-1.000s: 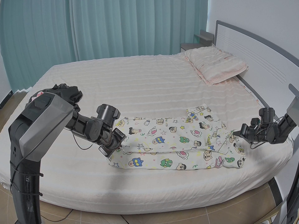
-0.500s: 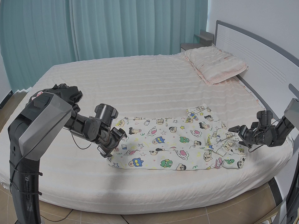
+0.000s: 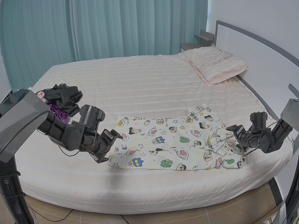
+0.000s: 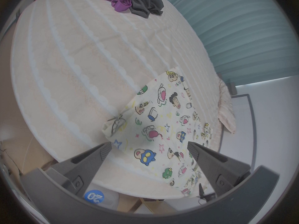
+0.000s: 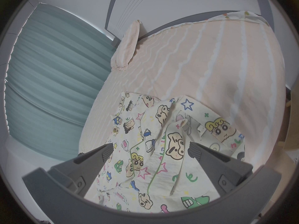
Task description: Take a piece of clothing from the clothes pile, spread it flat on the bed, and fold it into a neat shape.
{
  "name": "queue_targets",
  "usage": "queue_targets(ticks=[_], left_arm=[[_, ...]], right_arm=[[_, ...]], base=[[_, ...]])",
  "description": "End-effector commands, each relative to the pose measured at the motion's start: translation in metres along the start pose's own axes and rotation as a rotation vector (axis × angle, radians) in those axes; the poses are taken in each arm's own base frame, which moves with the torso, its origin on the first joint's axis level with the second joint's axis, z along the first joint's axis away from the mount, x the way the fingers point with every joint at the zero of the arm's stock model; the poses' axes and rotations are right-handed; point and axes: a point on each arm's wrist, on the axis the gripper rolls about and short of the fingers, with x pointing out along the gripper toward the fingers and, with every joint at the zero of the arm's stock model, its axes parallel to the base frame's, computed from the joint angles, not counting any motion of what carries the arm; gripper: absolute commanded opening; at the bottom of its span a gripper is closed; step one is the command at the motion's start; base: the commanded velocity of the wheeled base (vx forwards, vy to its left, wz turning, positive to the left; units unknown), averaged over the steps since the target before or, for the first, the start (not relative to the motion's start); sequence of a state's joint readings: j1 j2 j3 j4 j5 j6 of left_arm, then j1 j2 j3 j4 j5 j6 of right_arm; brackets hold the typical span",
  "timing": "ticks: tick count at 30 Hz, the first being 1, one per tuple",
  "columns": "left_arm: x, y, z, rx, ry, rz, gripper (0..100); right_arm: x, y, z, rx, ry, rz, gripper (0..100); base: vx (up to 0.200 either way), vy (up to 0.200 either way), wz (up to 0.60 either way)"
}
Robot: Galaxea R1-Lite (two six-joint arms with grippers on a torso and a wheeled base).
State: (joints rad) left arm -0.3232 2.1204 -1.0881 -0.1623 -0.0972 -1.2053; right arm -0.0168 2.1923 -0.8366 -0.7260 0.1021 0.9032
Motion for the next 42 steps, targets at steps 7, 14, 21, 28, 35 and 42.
queue_targets(ticks=[7,14,21,28,35,42], left_arm=[[-0.029,0.023,-0.021,-0.005,0.009,-0.120,100],[-0.028,0.027,-0.022,-0.005,0.003,-0.139,100],[-0.027,0.026,-0.025,0.001,0.010,-0.137,100],[-0.026,0.027,-0.024,-0.003,0.007,-0.135,100],[-0.026,0.027,-0.024,-0.002,0.005,-0.137,100],[-0.025,0.030,-0.025,-0.003,0.008,-0.127,100]], right_arm=[[0.033,-0.005,-0.030,-0.028,-0.060,-0.067,100],[0.043,-0.004,-0.029,-0.049,-0.095,-0.083,100],[0.050,-0.005,-0.026,-0.061,-0.112,-0.081,100],[0.059,-0.007,-0.023,-0.083,-0.134,-0.094,0],[0.059,-0.011,-0.025,-0.115,-0.134,-0.117,0],[0.043,-0.007,-0.023,-0.120,-0.154,-0.127,0]], base=[[0.000,0.000,0.00],[0.000,0.000,0.00],[0.000,0.000,0.00],[0.000,0.000,0.00],[0.000,0.000,0.00],[0.000,0.000,0.00]])
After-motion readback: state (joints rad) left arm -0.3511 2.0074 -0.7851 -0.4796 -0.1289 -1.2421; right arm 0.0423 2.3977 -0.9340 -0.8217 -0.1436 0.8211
